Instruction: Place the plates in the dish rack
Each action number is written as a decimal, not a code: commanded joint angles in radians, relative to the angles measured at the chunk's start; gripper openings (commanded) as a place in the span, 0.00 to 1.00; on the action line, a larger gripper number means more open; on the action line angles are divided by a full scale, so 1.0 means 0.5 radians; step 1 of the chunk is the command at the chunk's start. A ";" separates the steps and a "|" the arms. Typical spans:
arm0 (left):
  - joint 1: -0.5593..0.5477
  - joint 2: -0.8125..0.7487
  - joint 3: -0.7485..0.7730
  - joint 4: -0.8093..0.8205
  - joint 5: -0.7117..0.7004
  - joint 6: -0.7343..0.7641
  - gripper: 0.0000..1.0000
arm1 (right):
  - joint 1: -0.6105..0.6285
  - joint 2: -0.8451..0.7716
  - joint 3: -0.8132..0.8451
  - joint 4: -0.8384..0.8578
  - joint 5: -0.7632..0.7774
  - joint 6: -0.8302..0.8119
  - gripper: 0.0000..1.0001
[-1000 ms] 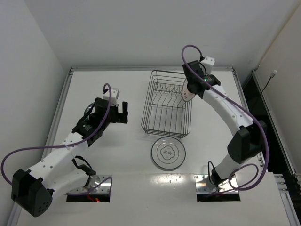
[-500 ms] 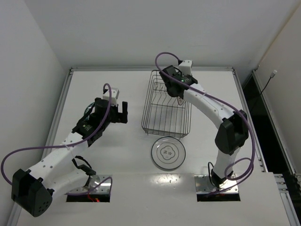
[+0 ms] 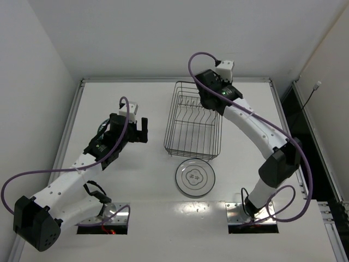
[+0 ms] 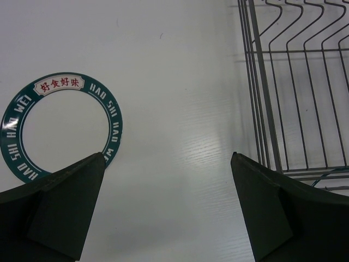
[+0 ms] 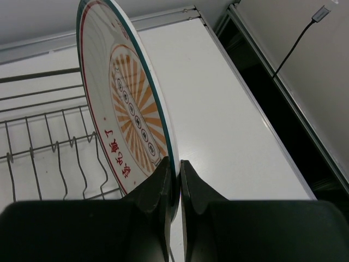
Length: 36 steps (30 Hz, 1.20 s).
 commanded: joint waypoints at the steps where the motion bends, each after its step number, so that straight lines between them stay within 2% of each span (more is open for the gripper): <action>1: -0.011 -0.020 0.058 0.018 -0.040 0.008 1.00 | -0.033 0.051 0.019 0.084 0.046 0.019 0.00; 13: -0.011 0.020 0.058 0.018 -0.041 0.008 1.00 | -0.052 0.165 -0.171 0.048 -0.034 0.123 0.00; 24: -0.011 0.081 0.058 -0.004 -0.148 -0.013 1.00 | -0.138 0.337 -0.069 -0.035 -0.448 0.194 0.01; 30: -0.011 0.201 0.076 -0.047 -0.298 -0.035 1.00 | -0.156 0.226 -0.112 -0.011 -0.568 0.194 0.21; 31: -0.011 0.228 0.076 -0.065 -0.335 -0.056 1.00 | -0.156 0.226 -0.134 -0.011 -0.568 0.194 0.33; 33: -0.011 0.247 0.076 -0.065 -0.454 -0.078 1.00 | -0.156 0.138 -0.134 -0.056 -0.568 0.194 0.44; 34: -0.011 0.265 0.076 -0.065 -0.494 -0.102 1.00 | -0.156 0.098 -0.134 -0.057 -0.568 0.176 0.51; 35: 0.007 0.265 0.055 -0.041 -0.495 -0.102 1.00 | -0.156 0.055 -0.134 -0.057 -0.568 0.175 0.62; 36: 0.026 0.326 0.055 -0.022 -0.495 -0.102 1.00 | -0.156 -0.046 -0.134 -0.057 -0.568 0.133 0.66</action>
